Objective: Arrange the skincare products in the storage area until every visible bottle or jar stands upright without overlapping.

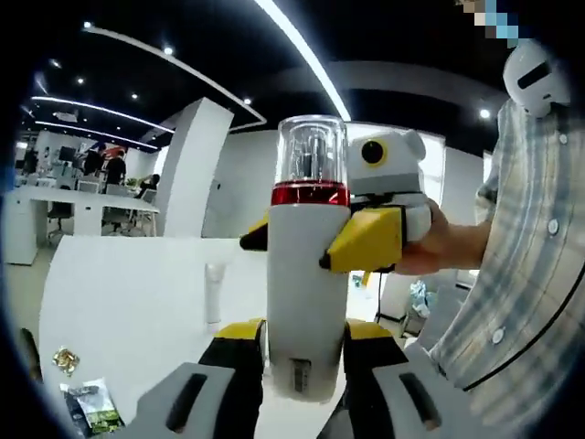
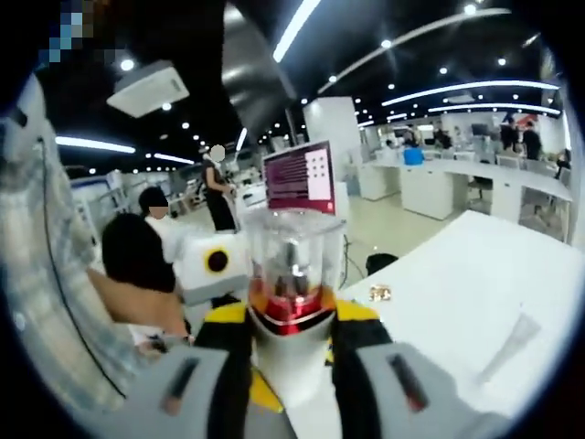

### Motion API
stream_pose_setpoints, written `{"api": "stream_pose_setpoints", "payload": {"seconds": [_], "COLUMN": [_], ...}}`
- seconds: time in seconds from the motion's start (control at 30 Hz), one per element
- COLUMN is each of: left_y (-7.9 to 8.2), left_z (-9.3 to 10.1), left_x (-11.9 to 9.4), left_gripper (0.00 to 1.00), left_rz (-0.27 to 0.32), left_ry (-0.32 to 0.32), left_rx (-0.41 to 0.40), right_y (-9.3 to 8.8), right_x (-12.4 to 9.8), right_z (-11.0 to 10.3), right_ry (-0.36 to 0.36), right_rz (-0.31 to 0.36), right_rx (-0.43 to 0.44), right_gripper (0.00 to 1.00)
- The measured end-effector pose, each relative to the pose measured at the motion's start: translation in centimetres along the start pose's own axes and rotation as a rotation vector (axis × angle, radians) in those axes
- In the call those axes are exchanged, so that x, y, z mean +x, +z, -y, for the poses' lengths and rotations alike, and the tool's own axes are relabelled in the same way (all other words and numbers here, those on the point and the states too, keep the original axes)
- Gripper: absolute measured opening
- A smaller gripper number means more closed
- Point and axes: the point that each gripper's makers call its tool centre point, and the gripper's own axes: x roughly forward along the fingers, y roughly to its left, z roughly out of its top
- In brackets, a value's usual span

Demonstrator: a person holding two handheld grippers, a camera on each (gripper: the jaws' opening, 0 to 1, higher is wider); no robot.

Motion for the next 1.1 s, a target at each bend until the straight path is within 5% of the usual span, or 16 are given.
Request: {"api": "stream_pose_setpoints", "payload": {"seconds": [0.13, 0.23, 0.37, 0.43, 0.5, 0.67, 0.77, 1.1], "left_y": [-2.3, -5.0, -8.0, -9.2, -9.8, -10.4, -9.9, -14.3], "left_z": [-1.0, -2.2, -2.9, -2.7, -3.1, -4.5, -5.4, -7.4], "left_x": [-0.6, -1.6, -2.6, -2.4, -2.2, -2.8, -2.9, -3.5], "left_gripper": [0.43, 0.48, 0.50, 0.55, 0.62, 0.58, 0.55, 0.53], "left_rz": [-0.054, -0.144, -0.257, -0.289, -0.283, -0.252, -0.262, -0.510], "left_ry": [0.115, 0.258, 0.340, 0.337, 0.363, 0.468, 0.531, 0.602], "left_rx": [-0.014, -0.013, 0.100, 0.090, 0.090, 0.044, 0.195, 0.224], "right_y": [0.2, 0.0, 0.0, 0.0, 0.1, 0.0, -0.4, -2.2], "right_x": [-0.5, -0.6, -0.9, -1.1, -1.4, -2.8, -4.0, -7.9], "right_z": [1.1, 2.1, 3.1, 3.6, 4.1, 5.7, 7.0, 12.3], "right_ry": [-0.033, -0.064, -0.094, -0.105, -0.114, -0.146, -0.171, -0.250], "right_rz": [0.017, 0.001, -0.008, -0.014, -0.015, -0.023, -0.024, -0.016], "right_rx": [0.030, 0.031, 0.028, 0.032, 0.035, 0.026, 0.040, 0.096], "right_gripper": [0.30, 0.30, 0.30, 0.31, 0.31, 0.31, 0.31, 0.31]}}
